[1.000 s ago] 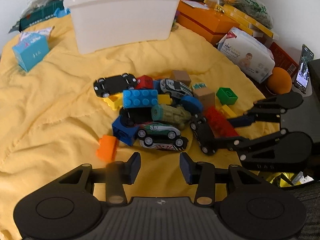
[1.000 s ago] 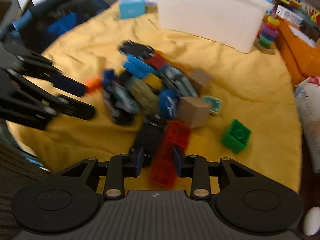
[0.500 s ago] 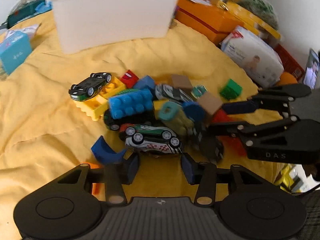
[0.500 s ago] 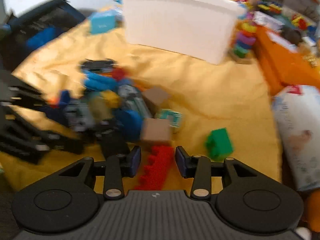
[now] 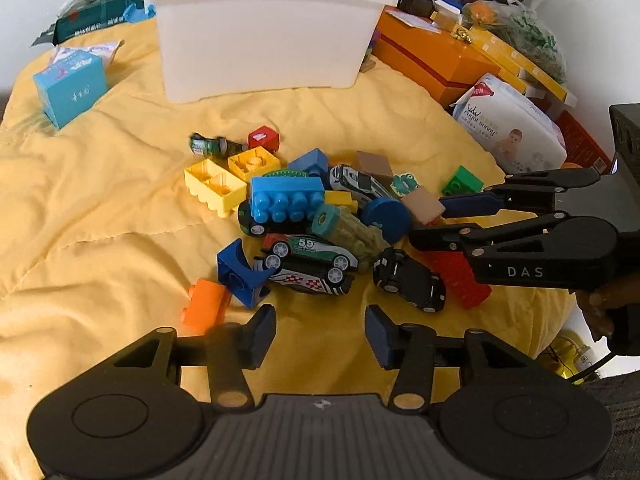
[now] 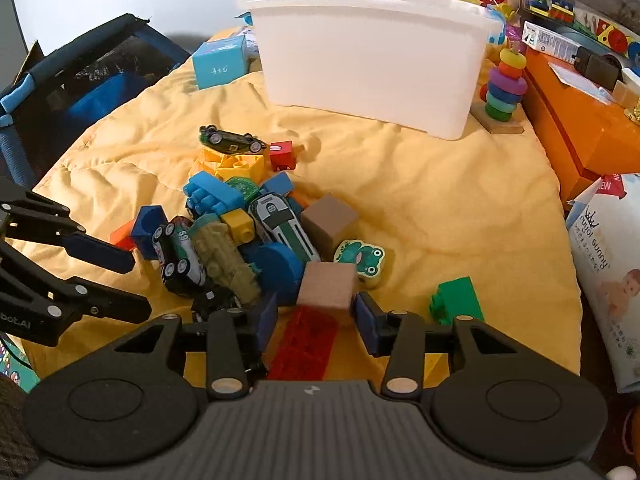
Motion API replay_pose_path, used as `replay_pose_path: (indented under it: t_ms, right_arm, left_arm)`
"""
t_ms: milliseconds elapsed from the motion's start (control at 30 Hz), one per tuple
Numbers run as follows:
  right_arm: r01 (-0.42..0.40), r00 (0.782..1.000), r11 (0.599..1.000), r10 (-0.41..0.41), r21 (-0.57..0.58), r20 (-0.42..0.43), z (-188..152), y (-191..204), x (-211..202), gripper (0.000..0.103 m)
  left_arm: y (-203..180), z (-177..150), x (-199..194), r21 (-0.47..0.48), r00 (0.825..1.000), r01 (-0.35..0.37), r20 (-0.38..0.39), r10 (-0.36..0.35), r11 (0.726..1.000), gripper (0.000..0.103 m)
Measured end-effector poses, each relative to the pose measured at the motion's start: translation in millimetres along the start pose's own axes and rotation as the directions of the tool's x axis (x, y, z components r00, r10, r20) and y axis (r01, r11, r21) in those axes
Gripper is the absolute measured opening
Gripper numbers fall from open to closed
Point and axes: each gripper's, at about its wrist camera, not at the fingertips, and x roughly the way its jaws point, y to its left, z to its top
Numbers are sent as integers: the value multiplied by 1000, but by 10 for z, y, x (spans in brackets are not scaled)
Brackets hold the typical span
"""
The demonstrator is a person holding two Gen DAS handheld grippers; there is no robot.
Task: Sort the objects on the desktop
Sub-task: 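Move the right tool toward the long red brick while the left tool approaches a black toy car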
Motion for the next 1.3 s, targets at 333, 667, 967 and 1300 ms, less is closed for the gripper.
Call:
replay_pose_path:
  t_ms: [333, 667, 967, 1300]
  right_arm:
    - [14, 1000, 1000, -13, -16, 19, -8, 34, -63, 47]
    - [33, 999, 999, -33, 21, 1, -167, 40, -122, 47]
    - [43, 999, 999, -43, 26, 0, -220, 71, -160, 49]
    - [48, 999, 999, -49, 24, 7, -236, 64, -182, 50]
  left_arm:
    - [-36, 18, 3, 7, 1000, -6, 6, 5, 1000, 55]
    - [-136, 19, 98, 37, 1000, 22, -22, -21, 999, 55]
    - [-135, 30, 115, 26, 1000, 22, -23, -21, 999, 57]
    - [-134, 50, 127, 28, 1000, 18, -22, -18, 999, 58]
